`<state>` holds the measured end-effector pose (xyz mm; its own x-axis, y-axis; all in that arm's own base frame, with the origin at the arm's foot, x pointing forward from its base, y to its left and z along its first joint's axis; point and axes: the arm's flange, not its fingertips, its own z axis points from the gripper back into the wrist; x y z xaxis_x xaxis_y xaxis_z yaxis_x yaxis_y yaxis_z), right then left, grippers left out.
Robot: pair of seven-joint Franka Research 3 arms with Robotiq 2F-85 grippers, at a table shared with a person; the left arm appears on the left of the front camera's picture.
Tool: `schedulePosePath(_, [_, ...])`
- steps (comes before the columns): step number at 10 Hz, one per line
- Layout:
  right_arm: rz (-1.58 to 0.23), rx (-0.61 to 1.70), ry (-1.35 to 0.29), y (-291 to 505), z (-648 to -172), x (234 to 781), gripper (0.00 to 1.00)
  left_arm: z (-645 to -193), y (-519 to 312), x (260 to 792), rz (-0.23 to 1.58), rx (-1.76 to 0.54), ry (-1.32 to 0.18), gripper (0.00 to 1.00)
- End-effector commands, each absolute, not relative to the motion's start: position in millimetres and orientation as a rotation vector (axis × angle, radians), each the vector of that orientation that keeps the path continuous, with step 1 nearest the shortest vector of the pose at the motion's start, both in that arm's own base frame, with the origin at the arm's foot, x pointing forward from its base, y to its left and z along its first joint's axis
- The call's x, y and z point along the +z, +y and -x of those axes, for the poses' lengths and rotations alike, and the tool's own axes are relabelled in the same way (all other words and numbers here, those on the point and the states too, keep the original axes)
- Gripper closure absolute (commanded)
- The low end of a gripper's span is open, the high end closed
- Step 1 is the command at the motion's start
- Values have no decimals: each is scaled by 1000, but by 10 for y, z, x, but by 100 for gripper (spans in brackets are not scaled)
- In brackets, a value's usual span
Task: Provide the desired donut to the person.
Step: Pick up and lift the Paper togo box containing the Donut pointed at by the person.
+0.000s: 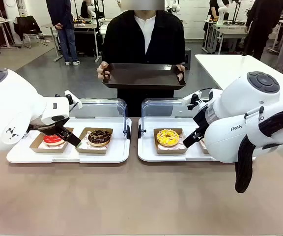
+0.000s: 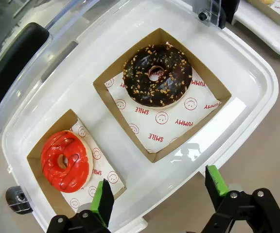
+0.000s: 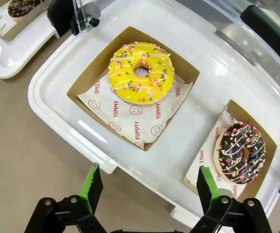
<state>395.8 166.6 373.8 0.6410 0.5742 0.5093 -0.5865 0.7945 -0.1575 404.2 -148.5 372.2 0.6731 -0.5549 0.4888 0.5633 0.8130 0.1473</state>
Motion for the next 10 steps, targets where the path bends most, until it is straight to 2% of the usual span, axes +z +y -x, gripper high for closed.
schedulePosePath(1, [-23, 662, -572, 1667, -3958, 3737, 0, -4041, -1486, 3722, 16, -629, -545, 0])
schedulePosePath(10, [-23, 662, -572, 1667, -3958, 3737, 0, -4041, -1486, 3722, 16, -629, -545, 0])
